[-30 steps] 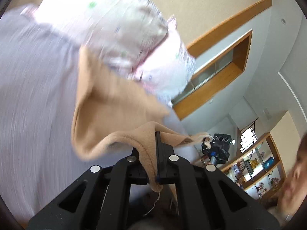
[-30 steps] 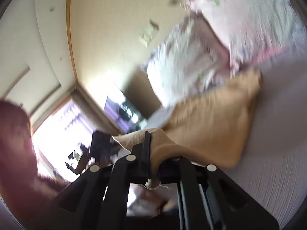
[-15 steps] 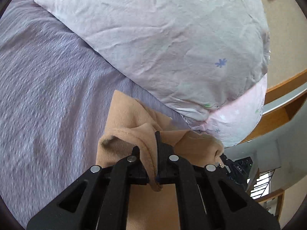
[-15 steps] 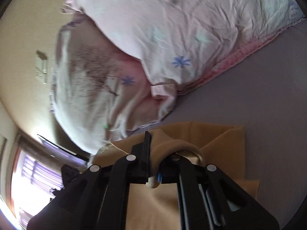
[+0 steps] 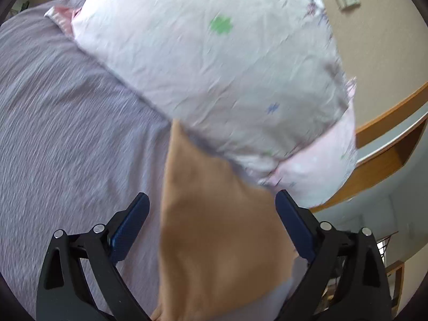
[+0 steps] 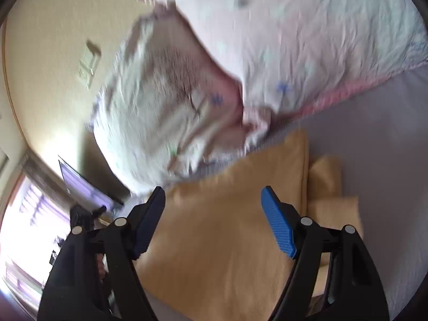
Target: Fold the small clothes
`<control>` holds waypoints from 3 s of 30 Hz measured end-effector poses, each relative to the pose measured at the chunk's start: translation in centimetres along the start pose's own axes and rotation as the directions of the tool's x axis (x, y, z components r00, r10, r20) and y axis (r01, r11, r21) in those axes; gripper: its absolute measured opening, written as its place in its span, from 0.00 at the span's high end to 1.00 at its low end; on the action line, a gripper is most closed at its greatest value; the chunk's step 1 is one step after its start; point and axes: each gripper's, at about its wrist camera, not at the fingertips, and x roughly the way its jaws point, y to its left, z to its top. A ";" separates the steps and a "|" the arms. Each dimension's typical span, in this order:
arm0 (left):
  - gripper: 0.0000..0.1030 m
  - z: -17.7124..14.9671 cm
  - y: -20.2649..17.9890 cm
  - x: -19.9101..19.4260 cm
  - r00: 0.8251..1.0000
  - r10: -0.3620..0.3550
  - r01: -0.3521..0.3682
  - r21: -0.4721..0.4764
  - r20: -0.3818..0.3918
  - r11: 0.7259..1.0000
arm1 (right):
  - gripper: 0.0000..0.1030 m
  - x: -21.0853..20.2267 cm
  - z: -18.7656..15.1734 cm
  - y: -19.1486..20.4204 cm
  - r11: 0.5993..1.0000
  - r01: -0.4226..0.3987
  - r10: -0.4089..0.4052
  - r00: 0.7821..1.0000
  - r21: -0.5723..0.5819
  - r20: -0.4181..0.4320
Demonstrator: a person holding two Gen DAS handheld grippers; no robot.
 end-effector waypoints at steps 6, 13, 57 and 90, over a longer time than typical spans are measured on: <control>0.07 -3.2 2.1 0.1 0.993 0.044 -0.042 0.019 -0.109 0.999 | 0.53 -3.2 -1.6 -1.9 0.994 0.077 -0.084 0.991 0.072 0.100; 0.07 -4.1 1.8 0.9 0.989 0.050 -0.045 0.039 -0.141 0.998 | 0.78 -1.3 -2.3 -0.9 0.983 0.180 -0.180 0.984 -0.023 -0.010; 0.89 -18.6 -25.3 21.5 0.739 -0.216 0.411 0.173 -0.639 0.895 | 0.27 -12.9 -6.1 -7.0 0.978 -0.003 -0.062 0.950 0.209 0.306; 0.59 -11.2 -12.5 8.2 0.985 0.026 0.044 0.398 -0.170 0.916 | 0.67 0.9 -3.5 1.8 0.995 -0.051 0.040 0.993 -0.091 -0.114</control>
